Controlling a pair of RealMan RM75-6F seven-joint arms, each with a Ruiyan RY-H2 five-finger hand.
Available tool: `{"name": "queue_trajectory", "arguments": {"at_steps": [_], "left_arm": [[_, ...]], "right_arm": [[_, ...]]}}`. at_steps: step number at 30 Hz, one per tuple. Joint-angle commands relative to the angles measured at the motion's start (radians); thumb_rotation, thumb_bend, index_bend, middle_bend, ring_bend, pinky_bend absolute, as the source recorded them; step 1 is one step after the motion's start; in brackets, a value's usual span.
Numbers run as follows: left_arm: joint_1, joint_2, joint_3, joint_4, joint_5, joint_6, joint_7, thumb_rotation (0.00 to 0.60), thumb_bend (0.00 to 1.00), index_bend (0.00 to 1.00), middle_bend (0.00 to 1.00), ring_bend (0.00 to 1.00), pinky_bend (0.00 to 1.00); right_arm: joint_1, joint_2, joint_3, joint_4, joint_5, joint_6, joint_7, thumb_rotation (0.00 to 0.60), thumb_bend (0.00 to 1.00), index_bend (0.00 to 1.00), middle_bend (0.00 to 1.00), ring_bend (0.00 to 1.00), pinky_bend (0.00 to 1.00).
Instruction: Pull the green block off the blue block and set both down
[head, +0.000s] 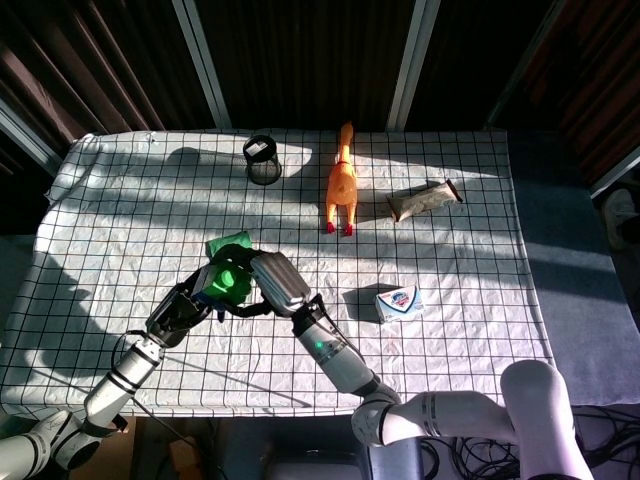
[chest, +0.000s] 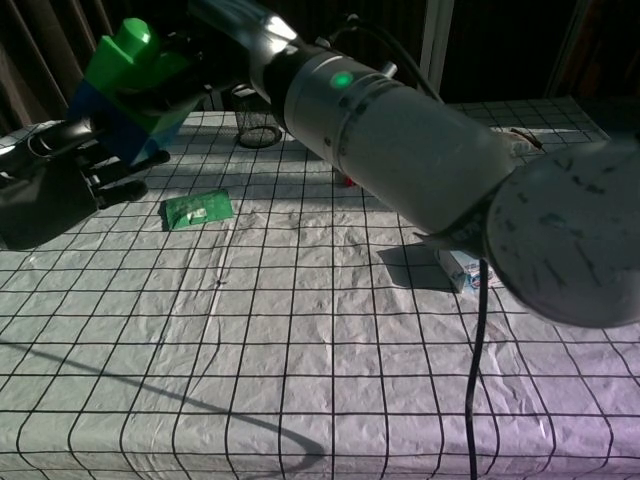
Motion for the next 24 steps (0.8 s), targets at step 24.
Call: {"name": "queue_trajectory", "arguments": {"at_steps": [24], "left_arm": [[0.036, 0.02, -0.048, -0.041, -0.056, -0.012, -0.048, 0.6, 0.73, 0.69, 0.67, 0.57, 0.82]], "right_arm": [[-0.038, 0.035, 0.031, -0.052, -0.006, 0.024, 0.035, 0.6, 0.33, 0.82, 0.63, 0.54, 0.44]]}}
